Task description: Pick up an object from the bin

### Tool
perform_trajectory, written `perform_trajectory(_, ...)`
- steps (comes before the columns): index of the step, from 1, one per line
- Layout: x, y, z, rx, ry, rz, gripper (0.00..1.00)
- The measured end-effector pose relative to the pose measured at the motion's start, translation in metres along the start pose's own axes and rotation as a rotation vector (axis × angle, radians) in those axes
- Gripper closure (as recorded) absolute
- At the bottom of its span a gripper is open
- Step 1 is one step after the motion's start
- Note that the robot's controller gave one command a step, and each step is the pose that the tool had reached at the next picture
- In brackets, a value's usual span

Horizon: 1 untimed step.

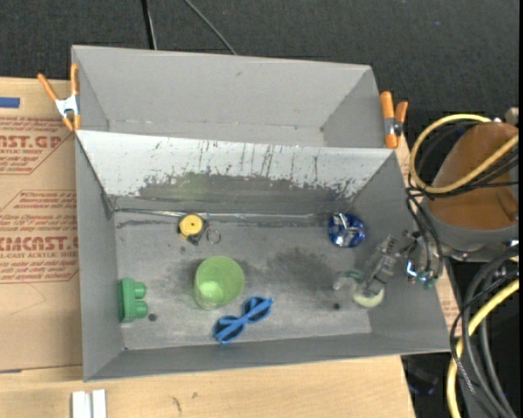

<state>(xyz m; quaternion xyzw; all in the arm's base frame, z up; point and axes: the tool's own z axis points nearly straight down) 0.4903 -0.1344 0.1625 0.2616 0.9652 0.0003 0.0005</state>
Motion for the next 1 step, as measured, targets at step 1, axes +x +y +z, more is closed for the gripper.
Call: perform_trajectory(1, -0.0004, 0.0010, -0.0281, -0.001, -0.002, -0.001, 1.00)
